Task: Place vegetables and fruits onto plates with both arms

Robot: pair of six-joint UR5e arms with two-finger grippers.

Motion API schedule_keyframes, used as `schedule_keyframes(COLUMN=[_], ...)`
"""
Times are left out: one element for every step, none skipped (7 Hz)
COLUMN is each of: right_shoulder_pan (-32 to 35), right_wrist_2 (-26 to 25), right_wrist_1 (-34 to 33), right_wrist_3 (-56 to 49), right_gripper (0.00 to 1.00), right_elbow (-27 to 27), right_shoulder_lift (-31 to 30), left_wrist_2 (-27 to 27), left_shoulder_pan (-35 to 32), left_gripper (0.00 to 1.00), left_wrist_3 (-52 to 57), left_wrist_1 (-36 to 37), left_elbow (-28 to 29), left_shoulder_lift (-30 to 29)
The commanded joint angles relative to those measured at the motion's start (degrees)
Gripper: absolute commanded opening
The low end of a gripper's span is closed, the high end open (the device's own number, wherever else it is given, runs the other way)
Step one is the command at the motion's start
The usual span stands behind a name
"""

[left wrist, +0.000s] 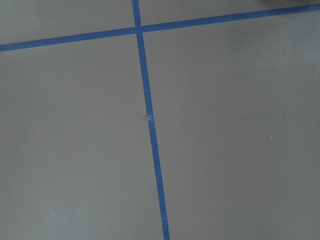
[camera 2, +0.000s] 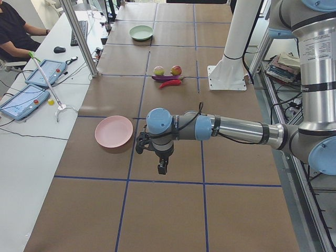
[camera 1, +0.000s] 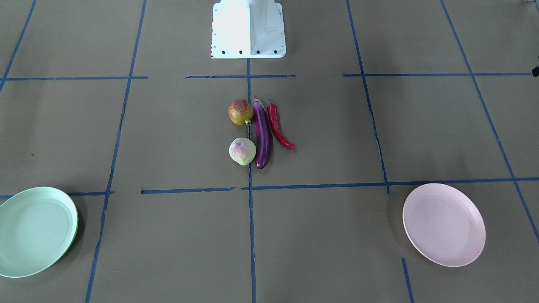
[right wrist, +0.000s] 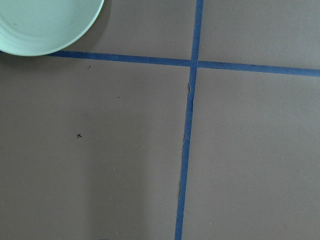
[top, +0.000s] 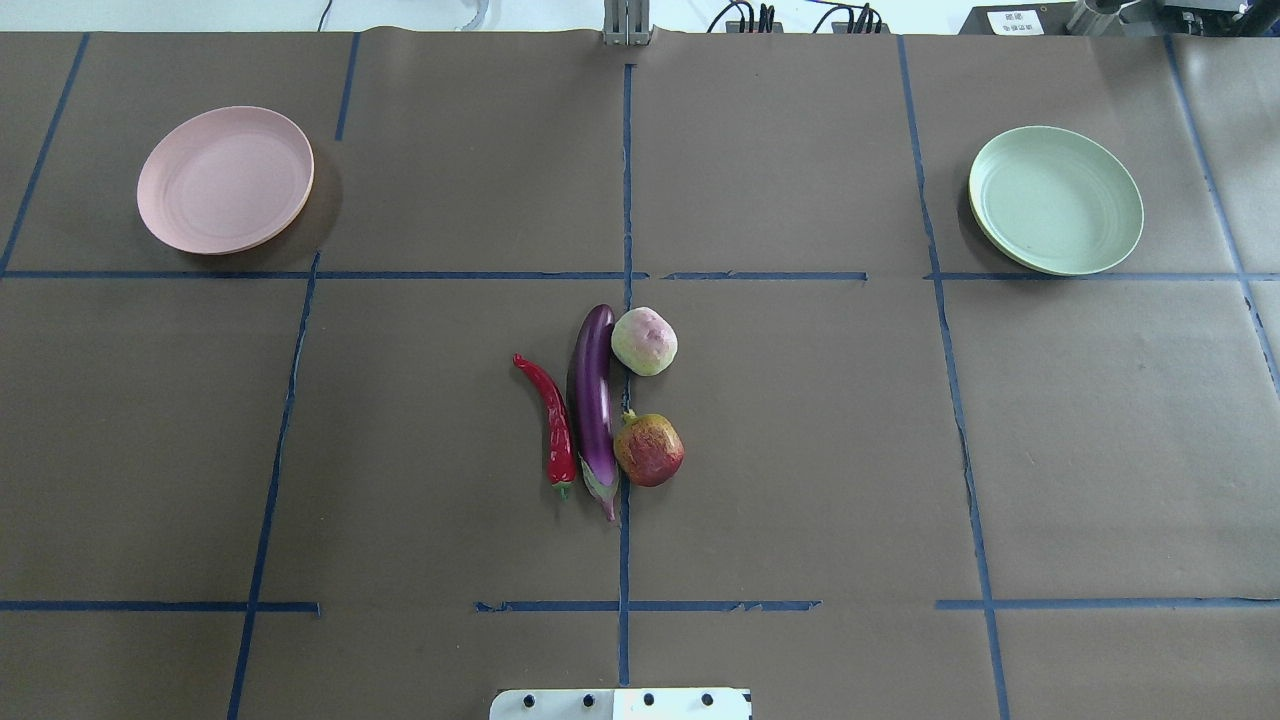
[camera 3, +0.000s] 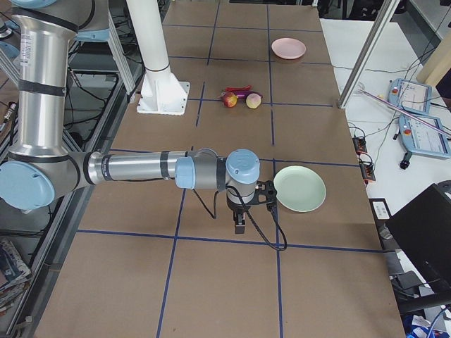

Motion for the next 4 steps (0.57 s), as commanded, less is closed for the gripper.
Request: schedule_keyframes(right_shoulder_pan=[-0.15,-0.15,-0.32,-0.32], right_wrist_2=[0.91,1.01,1.01,1.10], right_wrist_1=[0.00,0.00,0.00,0.00], right_wrist_3=[0.01,0.01,0.01,0.01], right_gripper=[1.00,1.00,1.00,1.00], right_elbow=[0.05,0.05,0.05,0.14], right_shoulder_lift=[0.00,0.00,0.00,0.00], left_wrist_2=[0.48,0.40,0.48,0.31], left_shoulder_pan=[0.18,0.27,0.27,0.35], left_gripper=[1.00,1.00,1.00,1.00], left_wrist_3=[2.12,1.97,1.88,1.88], left_wrist_1=[-1.57,-1.76,-1.84,-1.85], left_elbow=[-0.63,-0.47,-0.55,-1.07], left_shoulder_lift=[0.62,0.54,0.63,0.71])
